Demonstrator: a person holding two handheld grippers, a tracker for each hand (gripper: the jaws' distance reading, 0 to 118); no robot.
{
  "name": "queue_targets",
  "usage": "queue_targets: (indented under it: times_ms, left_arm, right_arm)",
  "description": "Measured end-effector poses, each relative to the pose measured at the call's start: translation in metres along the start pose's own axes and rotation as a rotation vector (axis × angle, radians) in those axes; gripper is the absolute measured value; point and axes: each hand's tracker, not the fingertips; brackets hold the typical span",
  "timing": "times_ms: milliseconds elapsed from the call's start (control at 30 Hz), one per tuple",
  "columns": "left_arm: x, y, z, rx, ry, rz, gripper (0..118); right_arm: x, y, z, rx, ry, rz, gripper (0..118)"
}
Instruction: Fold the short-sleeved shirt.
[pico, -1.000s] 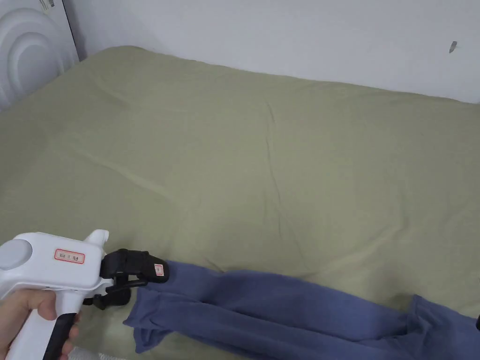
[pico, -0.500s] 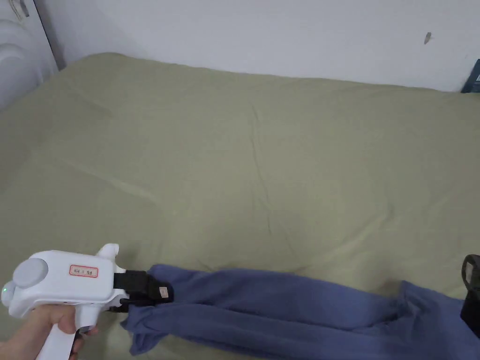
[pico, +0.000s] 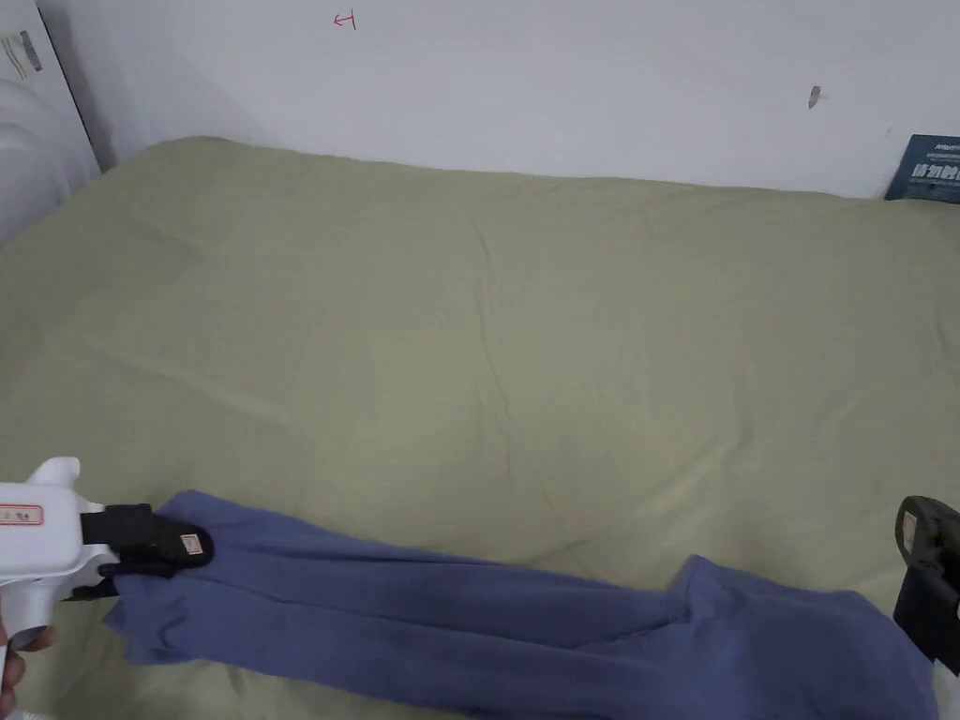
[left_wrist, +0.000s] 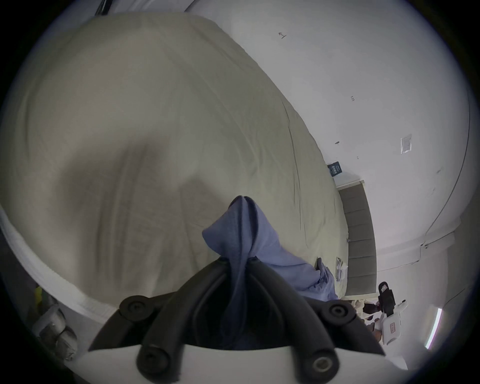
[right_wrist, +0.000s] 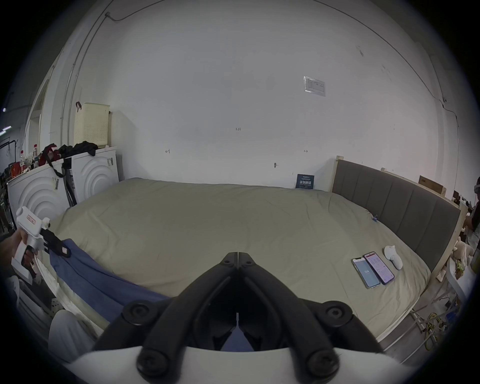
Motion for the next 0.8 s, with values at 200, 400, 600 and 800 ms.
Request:
queue_targets:
  times_ms: [200,400,600,800]
  left_arm:
    - [0.053,-0.015,0.019,-0.022,0.058,-0.123,3]
    - [0.155,-0.048,0.005,-0.060,0.056,-0.357,3]
    - [0.229,-0.087,-0.069,-0.153,0.095,-0.487,3]
    - [0.253,-0.129,-0.183,-0.255,0.092,-0.510,72]
  right_arm:
    - [0.009,-0.001,0.001,0.008,-0.014,-0.014,1]
    - [0.018,-0.004,0.009,0.025,-0.029,-0.024,1]
    - [0.028,-0.010,0.016,0.029,-0.037,-0.054,1]
    - [0.042,-0.014,0.023,0.014,-0.044,-0.116,1]
